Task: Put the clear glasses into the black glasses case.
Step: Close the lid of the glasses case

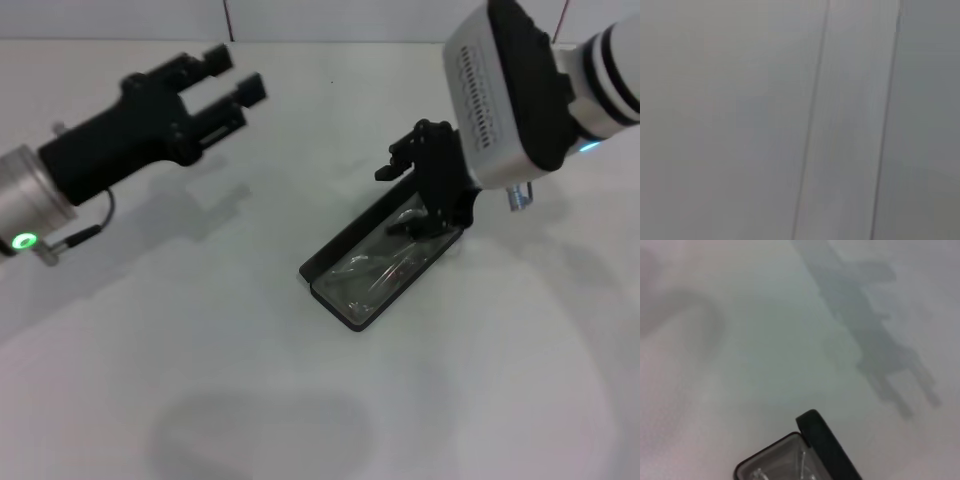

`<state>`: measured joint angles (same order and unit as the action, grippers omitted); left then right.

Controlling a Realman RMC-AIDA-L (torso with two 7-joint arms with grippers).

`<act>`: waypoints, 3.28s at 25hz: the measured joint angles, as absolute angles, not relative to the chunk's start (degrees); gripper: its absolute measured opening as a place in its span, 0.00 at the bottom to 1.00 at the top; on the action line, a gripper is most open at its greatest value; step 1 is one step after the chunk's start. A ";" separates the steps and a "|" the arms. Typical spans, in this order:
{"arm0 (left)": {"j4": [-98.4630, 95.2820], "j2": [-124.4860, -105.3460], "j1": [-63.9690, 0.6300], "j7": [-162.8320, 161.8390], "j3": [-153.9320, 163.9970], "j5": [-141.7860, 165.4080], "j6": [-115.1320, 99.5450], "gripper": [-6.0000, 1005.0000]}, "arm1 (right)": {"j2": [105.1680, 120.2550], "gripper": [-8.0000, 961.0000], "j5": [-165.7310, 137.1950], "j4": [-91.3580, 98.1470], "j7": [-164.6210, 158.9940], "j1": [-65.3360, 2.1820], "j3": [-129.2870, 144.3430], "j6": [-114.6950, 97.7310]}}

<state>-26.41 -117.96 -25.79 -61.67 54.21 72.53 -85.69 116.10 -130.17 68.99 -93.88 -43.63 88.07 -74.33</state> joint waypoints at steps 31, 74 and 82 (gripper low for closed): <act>-27.04 -117.85 -25.40 -61.81 54.38 71.81 -85.47 0.60 | 116.16 0.23 -133.29 70.12 -104.80 -41.28 96.86 -62.37; -26.68 -118.73 -31.21 -70.57 54.57 81.59 -74.95 0.60 | 115.30 0.50 -93.71 50.72 -72.96 -18.91 48.59 -89.76; -22.77 -119.99 -42.28 -76.81 60.32 87.68 -61.00 0.60 | 115.31 0.50 -93.64 42.23 -66.31 -19.27 43.94 -88.73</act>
<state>-22.77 -119.99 -42.28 -76.81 60.32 87.68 -61.00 115.31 -93.64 42.23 -66.31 -19.27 43.94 -88.73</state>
